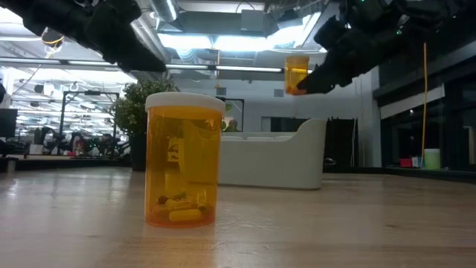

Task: Pick and place pill bottles into a basket
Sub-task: Put the orange pill bottle into the grey bin

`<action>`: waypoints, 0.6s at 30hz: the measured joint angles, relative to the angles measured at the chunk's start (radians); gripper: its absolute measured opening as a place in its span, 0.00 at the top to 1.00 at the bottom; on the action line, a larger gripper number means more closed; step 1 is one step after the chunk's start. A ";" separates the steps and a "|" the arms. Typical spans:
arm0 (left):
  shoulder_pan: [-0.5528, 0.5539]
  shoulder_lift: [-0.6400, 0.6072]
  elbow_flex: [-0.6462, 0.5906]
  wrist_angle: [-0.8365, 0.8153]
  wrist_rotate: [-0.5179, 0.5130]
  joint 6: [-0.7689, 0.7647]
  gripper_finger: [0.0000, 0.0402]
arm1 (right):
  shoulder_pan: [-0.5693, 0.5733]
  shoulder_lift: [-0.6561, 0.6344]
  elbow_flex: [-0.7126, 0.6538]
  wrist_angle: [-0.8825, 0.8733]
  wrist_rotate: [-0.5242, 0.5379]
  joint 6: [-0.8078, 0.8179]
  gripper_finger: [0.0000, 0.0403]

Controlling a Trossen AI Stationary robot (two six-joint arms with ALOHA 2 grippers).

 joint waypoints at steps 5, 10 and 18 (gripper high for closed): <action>-0.001 0.000 0.000 0.049 0.100 0.027 0.60 | 0.041 0.000 0.009 0.000 0.000 0.022 0.53; -0.001 0.000 0.000 0.072 0.142 0.034 0.47 | 0.076 0.000 0.009 -0.003 0.039 0.022 0.53; -0.001 0.000 0.000 0.102 0.148 0.013 0.37 | 0.112 0.000 0.009 0.000 0.077 0.047 0.53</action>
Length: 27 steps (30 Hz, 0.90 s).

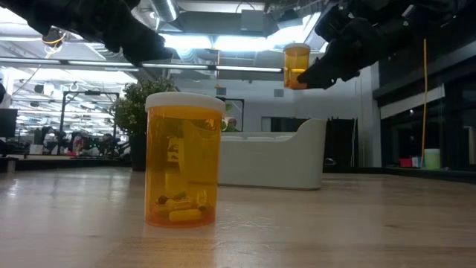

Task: Pick and place pill bottles into a basket
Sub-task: Put the orange pill bottle into the grey bin

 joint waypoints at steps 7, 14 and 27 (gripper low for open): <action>-0.009 0.028 0.000 0.078 -0.014 -0.032 0.35 | 0.025 0.000 0.027 0.006 0.019 0.002 0.53; -0.034 0.167 0.000 0.235 -0.029 -0.039 0.34 | 0.052 0.001 0.118 -0.050 0.021 0.005 0.53; -0.034 0.437 0.138 0.338 -0.063 0.007 0.35 | 0.052 0.008 0.125 -0.032 0.021 0.052 0.53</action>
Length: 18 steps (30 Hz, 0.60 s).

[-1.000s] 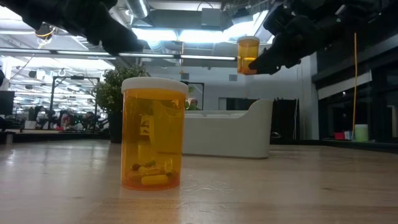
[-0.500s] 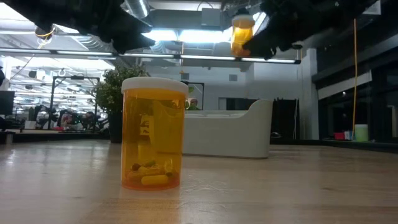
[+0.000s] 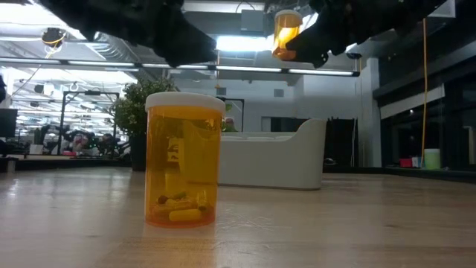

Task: Pick and place pill bottles into a basket
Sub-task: Put the orange pill bottle into the grey bin

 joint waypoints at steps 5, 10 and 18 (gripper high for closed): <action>0.000 0.086 0.087 0.000 0.000 0.040 0.35 | 0.000 0.000 0.000 -0.013 -0.001 -0.002 0.53; 0.004 0.137 0.179 0.001 -0.002 0.042 0.34 | 0.000 0.000 -0.006 -0.028 -0.002 -0.008 0.53; 0.004 0.221 0.225 0.069 -0.006 0.037 0.32 | 0.000 0.001 -0.006 -0.025 -0.002 -0.045 0.53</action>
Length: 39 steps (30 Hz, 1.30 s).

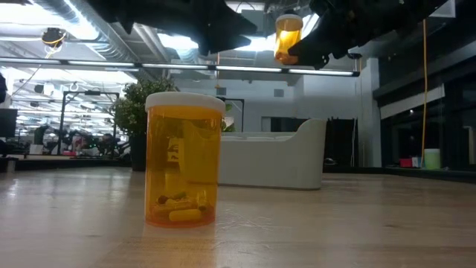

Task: Pick and place pill bottles into a basket
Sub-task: Put the orange pill bottle into the grey bin

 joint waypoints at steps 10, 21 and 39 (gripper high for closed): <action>0.019 0.036 0.000 0.092 0.072 -0.050 0.32 | 0.000 0.000 -0.001 0.000 0.000 -0.010 0.53; 0.040 0.036 0.000 0.091 0.128 -0.086 0.32 | 0.000 0.000 -0.001 0.003 0.001 -0.011 0.53; 0.055 0.144 0.158 -0.035 0.189 -0.049 0.32 | 0.000 0.000 -0.002 0.003 0.001 -0.011 0.53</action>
